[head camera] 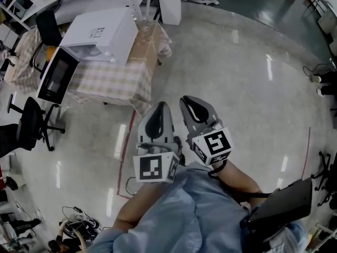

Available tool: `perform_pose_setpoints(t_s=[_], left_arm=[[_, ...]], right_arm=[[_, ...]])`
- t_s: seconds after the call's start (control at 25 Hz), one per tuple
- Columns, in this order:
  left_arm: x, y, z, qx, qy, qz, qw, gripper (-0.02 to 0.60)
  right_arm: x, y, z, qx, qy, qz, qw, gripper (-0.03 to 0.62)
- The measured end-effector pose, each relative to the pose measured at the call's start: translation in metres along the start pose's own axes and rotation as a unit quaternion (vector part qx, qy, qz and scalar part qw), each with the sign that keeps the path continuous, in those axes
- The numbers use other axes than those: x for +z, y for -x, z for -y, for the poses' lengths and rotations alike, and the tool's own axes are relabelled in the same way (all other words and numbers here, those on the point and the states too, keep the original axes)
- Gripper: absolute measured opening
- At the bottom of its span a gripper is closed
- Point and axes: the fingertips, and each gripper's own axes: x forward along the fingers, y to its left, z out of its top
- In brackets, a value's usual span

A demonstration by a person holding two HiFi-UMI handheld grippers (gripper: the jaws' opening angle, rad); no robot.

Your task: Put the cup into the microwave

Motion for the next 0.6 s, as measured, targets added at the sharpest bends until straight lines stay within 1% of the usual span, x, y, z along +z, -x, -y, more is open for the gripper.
perform_pose_setpoints(t_s=[0.2,0.36,0.6], left_arm=[[0.018,-0.03,-0.034,-0.006,0.001,0.013,0.9999,0.008],[0.032,-0.053,-0.052,-0.015,-0.001,0.028,0.9995,0.008],[0.041,-0.078,-0.064,-0.027,0.005,0.036,0.999,0.008]], right_arm=[[0.011,-0.046,0.004,-0.003,0.004,-0.004,1.0,0.009],[0.029,-0.076,0.008,-0.008,0.021,0.014,1.0,0.009],[0.047,-0.096,0.024,-0.026,0.036,0.025,0.999,0.009]])
